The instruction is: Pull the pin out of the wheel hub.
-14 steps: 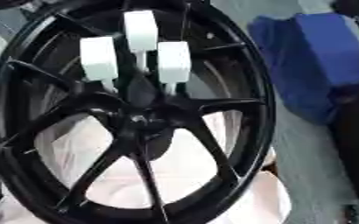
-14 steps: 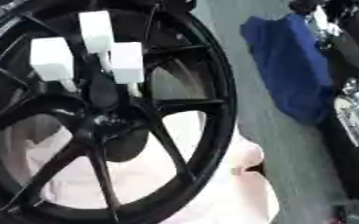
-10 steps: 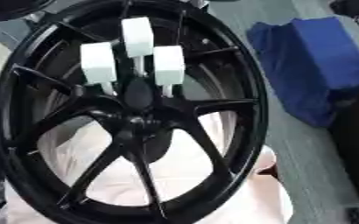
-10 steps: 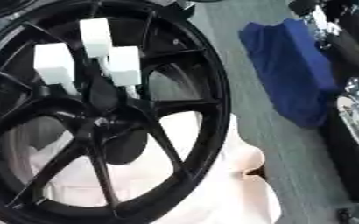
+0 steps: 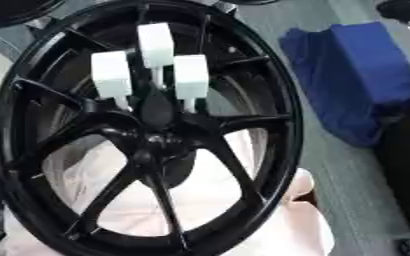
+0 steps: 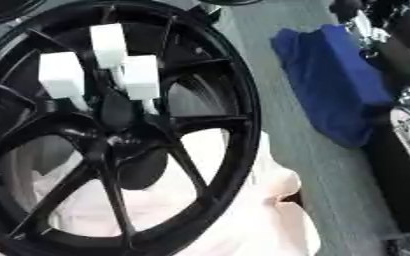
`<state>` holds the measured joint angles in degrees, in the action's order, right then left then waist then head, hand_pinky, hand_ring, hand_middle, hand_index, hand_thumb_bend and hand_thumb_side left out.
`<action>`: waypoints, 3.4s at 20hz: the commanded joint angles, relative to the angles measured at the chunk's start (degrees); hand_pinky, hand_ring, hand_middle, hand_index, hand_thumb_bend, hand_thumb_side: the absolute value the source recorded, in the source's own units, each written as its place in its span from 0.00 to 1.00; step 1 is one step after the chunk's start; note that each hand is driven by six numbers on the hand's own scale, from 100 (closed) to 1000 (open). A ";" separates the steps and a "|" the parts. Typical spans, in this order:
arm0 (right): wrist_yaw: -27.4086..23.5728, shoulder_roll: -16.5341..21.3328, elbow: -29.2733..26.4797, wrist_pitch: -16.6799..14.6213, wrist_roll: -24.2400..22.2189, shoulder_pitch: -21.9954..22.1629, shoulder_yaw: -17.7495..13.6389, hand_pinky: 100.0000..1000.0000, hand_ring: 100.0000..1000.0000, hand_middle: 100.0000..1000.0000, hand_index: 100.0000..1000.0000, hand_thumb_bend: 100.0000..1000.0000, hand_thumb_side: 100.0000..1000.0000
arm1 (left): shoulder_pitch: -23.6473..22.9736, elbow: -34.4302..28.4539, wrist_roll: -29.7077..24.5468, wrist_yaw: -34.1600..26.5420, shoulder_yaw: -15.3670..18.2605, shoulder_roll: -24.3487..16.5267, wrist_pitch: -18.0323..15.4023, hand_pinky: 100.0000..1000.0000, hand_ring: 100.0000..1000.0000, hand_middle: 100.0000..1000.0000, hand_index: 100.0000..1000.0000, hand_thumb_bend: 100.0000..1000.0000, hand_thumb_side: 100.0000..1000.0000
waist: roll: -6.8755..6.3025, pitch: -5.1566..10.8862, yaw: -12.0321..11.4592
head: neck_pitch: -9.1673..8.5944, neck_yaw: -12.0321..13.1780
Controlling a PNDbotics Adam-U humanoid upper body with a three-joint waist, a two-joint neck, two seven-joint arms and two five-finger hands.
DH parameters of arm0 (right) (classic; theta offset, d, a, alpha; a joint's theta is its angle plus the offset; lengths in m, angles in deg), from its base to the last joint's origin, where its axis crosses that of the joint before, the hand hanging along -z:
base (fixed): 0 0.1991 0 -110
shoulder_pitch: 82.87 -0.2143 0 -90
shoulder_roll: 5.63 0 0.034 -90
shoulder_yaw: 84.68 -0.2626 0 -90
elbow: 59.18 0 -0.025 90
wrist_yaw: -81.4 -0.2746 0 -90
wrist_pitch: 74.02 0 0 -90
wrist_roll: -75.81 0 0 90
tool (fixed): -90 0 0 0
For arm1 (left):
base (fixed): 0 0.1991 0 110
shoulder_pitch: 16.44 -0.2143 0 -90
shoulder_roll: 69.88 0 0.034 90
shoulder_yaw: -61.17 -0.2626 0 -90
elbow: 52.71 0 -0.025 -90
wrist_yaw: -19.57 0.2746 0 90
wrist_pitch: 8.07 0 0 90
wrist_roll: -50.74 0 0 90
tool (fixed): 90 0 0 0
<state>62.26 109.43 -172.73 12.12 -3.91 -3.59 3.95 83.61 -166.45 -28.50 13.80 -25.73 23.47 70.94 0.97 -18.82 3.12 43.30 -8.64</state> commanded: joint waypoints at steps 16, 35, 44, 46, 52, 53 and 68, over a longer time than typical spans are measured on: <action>15.60 29.21 -1.04 1.96 -27.71 -10.57 4.57 0.79 0.78 0.72 0.74 0.30 0.35 | -0.45 -0.85 -0.65 0.31 -0.31 -1.93 0.47 0.85 0.65 0.59 0.72 0.11 0.55 | 1.84 1.76 -0.33 | -0.60 -0.58; 10.65 23.44 -1.04 15.22 -39.86 -31.89 19.88 0.79 0.77 0.71 0.73 0.42 0.26 | -0.14 -0.85 -1.60 -0.57 -1.24 -2.44 1.16 0.85 0.65 0.58 0.72 0.12 0.55 | 3.18 2.50 -2.83 | -1.07 -2.61; 10.54 17.17 -1.04 23.21 -44.08 -38.39 24.85 0.78 0.77 0.71 0.73 0.49 0.21 | 0.40 -0.85 -1.46 -1.29 -1.29 -2.58 1.46 0.85 0.65 0.58 0.72 0.12 0.54 | 3.89 2.81 -4.47 | -0.69 -3.61; 10.53 15.98 -1.04 25.02 -44.69 -39.29 25.63 0.78 0.77 0.70 0.73 0.52 0.19 | 0.67 -0.85 -1.53 -1.43 -1.38 -2.68 1.49 0.85 0.65 0.58 0.72 0.12 0.54 | 4.19 2.75 -5.02 | -0.54 -3.91; 12.16 14.38 -1.04 27.79 -46.65 -40.44 26.85 0.78 0.78 0.72 0.77 0.63 0.19 | 1.25 -0.85 -1.63 -1.73 -1.49 -2.86 1.73 0.85 0.65 0.58 0.72 0.13 0.54 | 5.03 2.35 -6.14 | 0.13 -4.92; 12.44 14.24 -1.04 27.99 -46.96 -40.48 26.89 0.78 0.79 0.73 0.77 0.63 0.19 | 1.35 -0.85 -1.63 -1.75 -1.51 -2.87 1.78 0.85 0.65 0.58 0.71 0.13 0.54 | 5.12 2.27 -6.23 | 0.19 -5.09; 13.21 12.36 -1.04 35.00 -42.24 -39.81 26.66 0.75 0.76 0.70 0.71 0.62 0.12 | 2.47 -0.85 -1.87 -1.30 -1.73 -2.44 2.13 0.85 0.65 0.58 0.71 0.13 0.55 | 6.06 0.58 -7.92 | -0.79 -7.00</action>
<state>75.24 120.97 -173.23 46.27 -46.56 -42.91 31.44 85.41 -166.45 -30.34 12.22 -27.50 21.87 72.89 7.33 -19.17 -4.89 43.15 -15.32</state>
